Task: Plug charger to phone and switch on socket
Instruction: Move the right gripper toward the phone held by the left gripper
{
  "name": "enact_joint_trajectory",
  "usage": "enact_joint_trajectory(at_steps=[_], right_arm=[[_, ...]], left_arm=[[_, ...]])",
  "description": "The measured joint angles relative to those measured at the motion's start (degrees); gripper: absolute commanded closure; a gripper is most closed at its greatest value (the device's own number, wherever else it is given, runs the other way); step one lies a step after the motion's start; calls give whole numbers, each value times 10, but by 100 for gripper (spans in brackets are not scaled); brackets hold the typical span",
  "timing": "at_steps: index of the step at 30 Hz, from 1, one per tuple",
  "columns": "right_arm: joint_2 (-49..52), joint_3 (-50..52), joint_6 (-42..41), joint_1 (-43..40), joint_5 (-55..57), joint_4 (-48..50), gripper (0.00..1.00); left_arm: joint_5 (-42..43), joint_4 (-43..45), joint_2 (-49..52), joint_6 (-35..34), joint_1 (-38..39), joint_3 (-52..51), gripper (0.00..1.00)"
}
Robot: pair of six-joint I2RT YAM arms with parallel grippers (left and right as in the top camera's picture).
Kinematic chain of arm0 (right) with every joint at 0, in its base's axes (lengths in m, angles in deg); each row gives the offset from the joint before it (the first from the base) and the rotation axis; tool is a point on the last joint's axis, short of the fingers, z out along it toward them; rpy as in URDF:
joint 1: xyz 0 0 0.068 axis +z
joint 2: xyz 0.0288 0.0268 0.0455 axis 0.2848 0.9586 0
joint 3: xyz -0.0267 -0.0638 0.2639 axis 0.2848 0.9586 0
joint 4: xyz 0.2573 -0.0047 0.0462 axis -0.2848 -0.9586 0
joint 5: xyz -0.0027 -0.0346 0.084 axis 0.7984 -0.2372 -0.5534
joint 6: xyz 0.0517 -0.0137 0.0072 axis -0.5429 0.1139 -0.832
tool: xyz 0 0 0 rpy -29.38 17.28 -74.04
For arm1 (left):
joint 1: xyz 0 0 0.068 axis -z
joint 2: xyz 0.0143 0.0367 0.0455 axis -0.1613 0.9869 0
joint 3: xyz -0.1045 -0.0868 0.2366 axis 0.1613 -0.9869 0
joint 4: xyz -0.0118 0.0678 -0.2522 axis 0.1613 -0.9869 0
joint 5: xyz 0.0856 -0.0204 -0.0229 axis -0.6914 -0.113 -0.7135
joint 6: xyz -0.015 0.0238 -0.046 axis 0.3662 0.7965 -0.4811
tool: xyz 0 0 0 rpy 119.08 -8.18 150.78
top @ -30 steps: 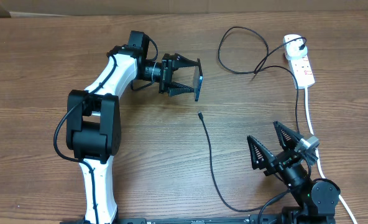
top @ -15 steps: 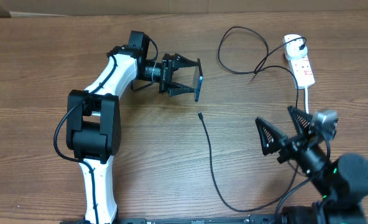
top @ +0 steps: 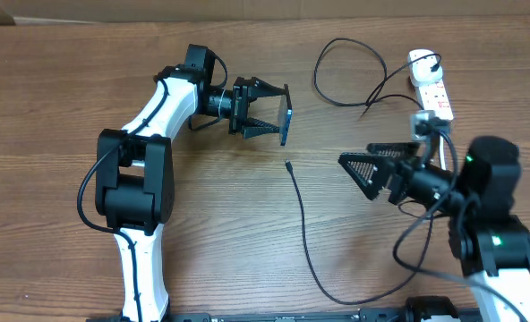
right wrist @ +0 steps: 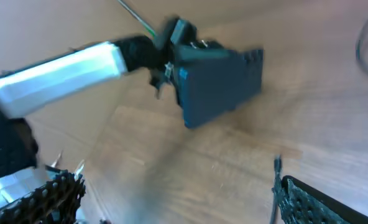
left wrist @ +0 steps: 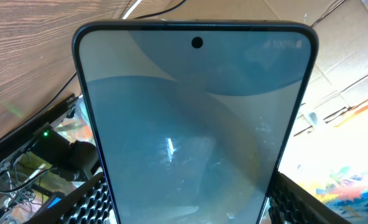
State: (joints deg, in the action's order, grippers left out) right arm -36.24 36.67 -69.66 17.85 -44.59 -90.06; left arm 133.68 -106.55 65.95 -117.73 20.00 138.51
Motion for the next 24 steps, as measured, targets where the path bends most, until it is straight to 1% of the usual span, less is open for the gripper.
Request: enact_joint_trajectory(at_steps=[1, 3, 4, 5, 8, 10, 11, 15, 17, 20, 24], right_arm=[[19, -4, -5, 13, 16, -21, 2], [48, -19, -10, 39, 53, -51, 2], [69, -40, -12, 62, 88, -87, 2], [100, -74, -8, 104, 143, -122, 2], [147, -136, -19, 191, 263, -158, 0], [177, -181, -33, 265, 351, -150, 0], [184, -192, -38, 283, 372, -144, 0], [214, -202, -77, 328, 463, -116, 0], [245, -202, -100, 354, 531, -106, 0], [279, -202, -113, 393, 586, -65, 0], [306, -202, -138, 422, 650, -47, 1]], left_arm=[[0, 0, 0, 0, 0, 0, 44], [0, 0, 0, 0, 0, 0, 44], [0, 0, 0, 0, 0, 0, 44], [0, 0, 0, 0, 0, 0, 44], [0, 0, 0, 0, 0, 0, 44], [0, 0, 0, 0, 0, 0, 44], [0, 0, 0, 0, 0, 0, 44], [0, 0, 0, 0, 0, 0, 44], [0, 0, 0, 0, 0, 0, 44], [0, 0, 0, 0, 0, 0, 44], [0, 0, 0, 0, 0, 0, 45]])
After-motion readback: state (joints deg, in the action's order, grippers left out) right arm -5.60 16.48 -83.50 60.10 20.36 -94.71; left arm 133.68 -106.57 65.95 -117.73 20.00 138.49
